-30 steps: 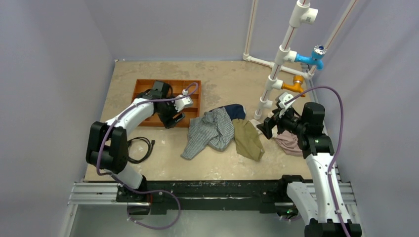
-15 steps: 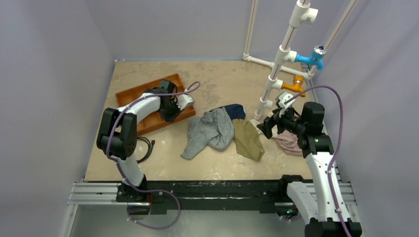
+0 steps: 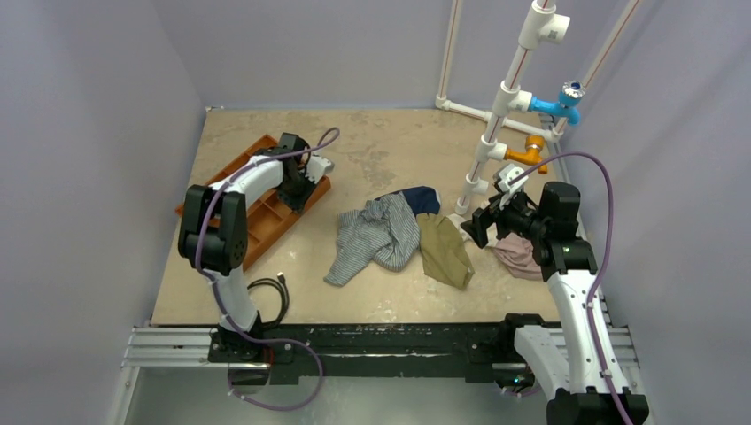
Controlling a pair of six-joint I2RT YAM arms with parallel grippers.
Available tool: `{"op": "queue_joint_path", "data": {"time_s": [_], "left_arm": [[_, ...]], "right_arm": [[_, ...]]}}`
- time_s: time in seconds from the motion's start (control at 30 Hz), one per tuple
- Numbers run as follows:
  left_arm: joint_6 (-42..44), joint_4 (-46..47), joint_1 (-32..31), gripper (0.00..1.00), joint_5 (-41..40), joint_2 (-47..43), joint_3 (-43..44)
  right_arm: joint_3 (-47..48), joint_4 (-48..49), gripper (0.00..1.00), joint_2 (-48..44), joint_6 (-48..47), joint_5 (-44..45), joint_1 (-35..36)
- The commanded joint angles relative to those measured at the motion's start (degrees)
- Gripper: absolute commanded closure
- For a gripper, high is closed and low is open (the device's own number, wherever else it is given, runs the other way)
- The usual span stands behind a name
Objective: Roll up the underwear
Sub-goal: Move the storage box.
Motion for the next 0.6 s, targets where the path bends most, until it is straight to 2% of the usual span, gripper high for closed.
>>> {"op": "queue_joint_path", "data": {"time_s": [0.0, 0.27, 0.57], "left_arm": [[-2.37, 1.4, 0.06, 0.94, -1.52, 1.03, 5.86], [-9.17, -3.07, 0.68, 1.0, -5.15, 10.19, 18.48], [-18.15, -14.57, 5.9, 0.99, -5.62, 28.58, 49.1]], "right_arm": [[-0.19, 1.34, 0.01, 0.03, -0.15, -1.03, -0.31], [0.63, -1.09, 0.01, 0.28, -2.69, -3.15, -0.22], [0.88, -3.97, 0.01, 1.0, -7.42, -1.41, -0.13]]}}
